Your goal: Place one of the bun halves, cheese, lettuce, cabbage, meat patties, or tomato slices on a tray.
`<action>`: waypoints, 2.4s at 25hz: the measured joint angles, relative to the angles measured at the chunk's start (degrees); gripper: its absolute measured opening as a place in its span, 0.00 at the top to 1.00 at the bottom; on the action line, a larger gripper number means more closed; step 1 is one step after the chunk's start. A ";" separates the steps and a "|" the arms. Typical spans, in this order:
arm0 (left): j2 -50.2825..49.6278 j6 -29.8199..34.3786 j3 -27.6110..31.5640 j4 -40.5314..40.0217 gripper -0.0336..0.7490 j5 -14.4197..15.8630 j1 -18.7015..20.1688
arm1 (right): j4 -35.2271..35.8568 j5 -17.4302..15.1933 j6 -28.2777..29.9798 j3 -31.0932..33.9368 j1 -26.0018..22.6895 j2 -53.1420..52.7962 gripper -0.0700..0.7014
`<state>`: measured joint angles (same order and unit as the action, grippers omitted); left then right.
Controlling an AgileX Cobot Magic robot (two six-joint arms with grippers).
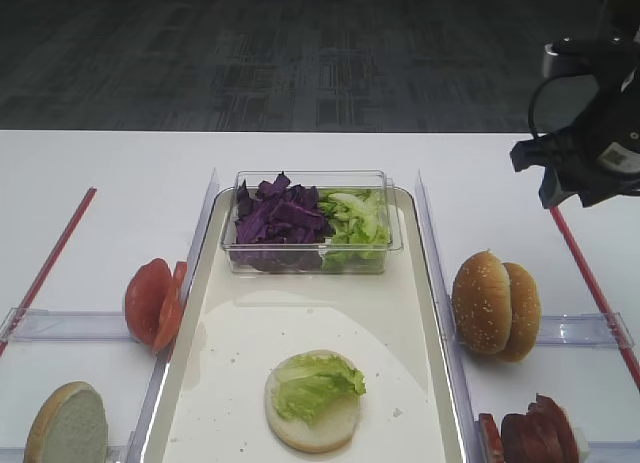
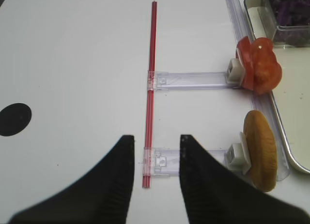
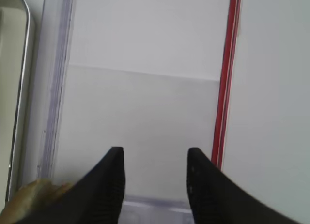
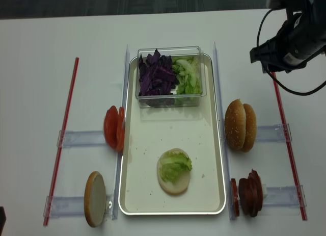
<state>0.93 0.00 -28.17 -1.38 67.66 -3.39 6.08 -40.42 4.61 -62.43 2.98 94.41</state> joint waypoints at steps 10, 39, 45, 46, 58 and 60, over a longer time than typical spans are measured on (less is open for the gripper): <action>0.00 0.00 0.00 0.00 0.67 0.00 0.00 | -0.04 -5.19 -0.71 0.00 0.00 -3.33 0.46; 0.00 0.00 0.00 0.00 0.67 0.00 0.00 | -1.62 -20.64 -3.11 20.39 0.00 -44.68 0.46; 0.00 0.00 0.00 0.00 0.67 0.00 0.00 | -1.71 -22.92 -3.11 24.91 0.00 -55.63 0.46; 0.00 0.00 0.00 0.00 0.67 0.00 0.00 | -1.71 -23.62 -3.11 25.36 0.00 -57.30 0.47; 0.00 0.00 0.00 0.00 0.67 0.00 0.00 | -0.46 -31.44 -3.24 25.94 0.00 -65.18 0.47; 0.00 0.00 0.00 0.00 0.67 0.00 0.00 | -0.21 -31.55 -3.24 25.94 0.00 -65.42 0.47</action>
<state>0.93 0.00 -28.17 -1.38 67.66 -3.39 5.87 -71.98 1.37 -36.50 2.98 28.99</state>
